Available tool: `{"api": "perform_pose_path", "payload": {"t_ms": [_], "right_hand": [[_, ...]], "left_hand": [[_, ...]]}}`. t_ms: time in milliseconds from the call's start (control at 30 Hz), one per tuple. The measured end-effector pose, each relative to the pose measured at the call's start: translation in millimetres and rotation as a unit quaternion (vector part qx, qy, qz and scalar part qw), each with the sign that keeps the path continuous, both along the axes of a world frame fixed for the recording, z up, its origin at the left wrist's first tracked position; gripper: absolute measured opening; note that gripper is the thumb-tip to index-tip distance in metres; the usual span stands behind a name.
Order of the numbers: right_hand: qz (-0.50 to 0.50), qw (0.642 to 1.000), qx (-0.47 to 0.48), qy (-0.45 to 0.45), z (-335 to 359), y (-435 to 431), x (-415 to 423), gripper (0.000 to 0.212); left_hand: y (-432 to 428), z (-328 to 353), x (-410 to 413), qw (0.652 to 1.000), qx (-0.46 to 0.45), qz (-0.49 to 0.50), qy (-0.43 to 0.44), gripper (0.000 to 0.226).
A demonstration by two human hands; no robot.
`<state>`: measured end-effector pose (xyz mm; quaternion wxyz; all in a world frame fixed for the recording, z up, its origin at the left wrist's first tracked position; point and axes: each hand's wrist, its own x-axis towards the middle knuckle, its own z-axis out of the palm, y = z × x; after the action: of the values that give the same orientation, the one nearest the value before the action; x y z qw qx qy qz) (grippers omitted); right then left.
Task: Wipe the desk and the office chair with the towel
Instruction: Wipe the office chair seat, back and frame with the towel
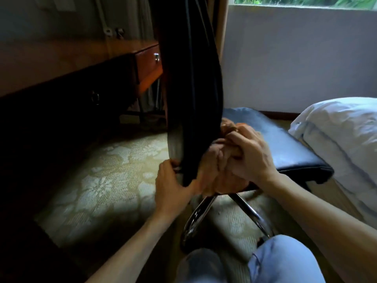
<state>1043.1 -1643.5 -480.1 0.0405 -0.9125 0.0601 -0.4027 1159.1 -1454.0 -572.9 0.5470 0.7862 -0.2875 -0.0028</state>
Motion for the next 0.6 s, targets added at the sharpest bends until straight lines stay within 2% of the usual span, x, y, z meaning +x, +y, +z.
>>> {"api": "perform_pose_path", "payload": {"t_ms": [67, 167, 233, 300, 367, 500, 533, 600], "right_hand": [[-0.001, 0.995, 0.053, -0.081, 8, 7, -5, 0.029], [-0.034, 0.978, 0.146, -0.146, 3, 1, -32, 0.022], [-0.043, 0.945, 0.246, -0.213, 7, -2, -47, 0.022], [-0.037, 0.891, 0.330, -0.309, 27, -9, -55, 0.011], [-0.040, 0.862, 0.350, -0.365, 59, -21, -62, 0.008], [0.021, 0.890, 0.258, -0.376, 132, -20, -67, 0.012], [0.024, 0.895, 0.253, -0.366, 145, -15, -68, 0.017], [0.009, 0.893, 0.295, -0.340, 167, -15, -73, 0.012]], "left_hand": [[11, 3, -12, 0.998, 0.012, -0.053, -0.011, 0.064], [16, 17, -23, 0.992, 0.007, -0.117, -0.048, 0.048], [12, 41, -19, 0.990, -0.041, -0.133, -0.022, 0.033], [2, 74, -4, 0.989, -0.105, -0.107, 0.017, 0.017], [-9, 114, 17, 0.986, -0.150, -0.073, 0.025, 0.008], [-27, 202, 43, 0.980, -0.186, -0.064, -0.024, 0.007], [-30, 219, 45, 0.979, -0.187, -0.070, -0.035, 0.007], [-37, 258, 43, 0.980, -0.175, -0.071, -0.058, 0.008]]}}
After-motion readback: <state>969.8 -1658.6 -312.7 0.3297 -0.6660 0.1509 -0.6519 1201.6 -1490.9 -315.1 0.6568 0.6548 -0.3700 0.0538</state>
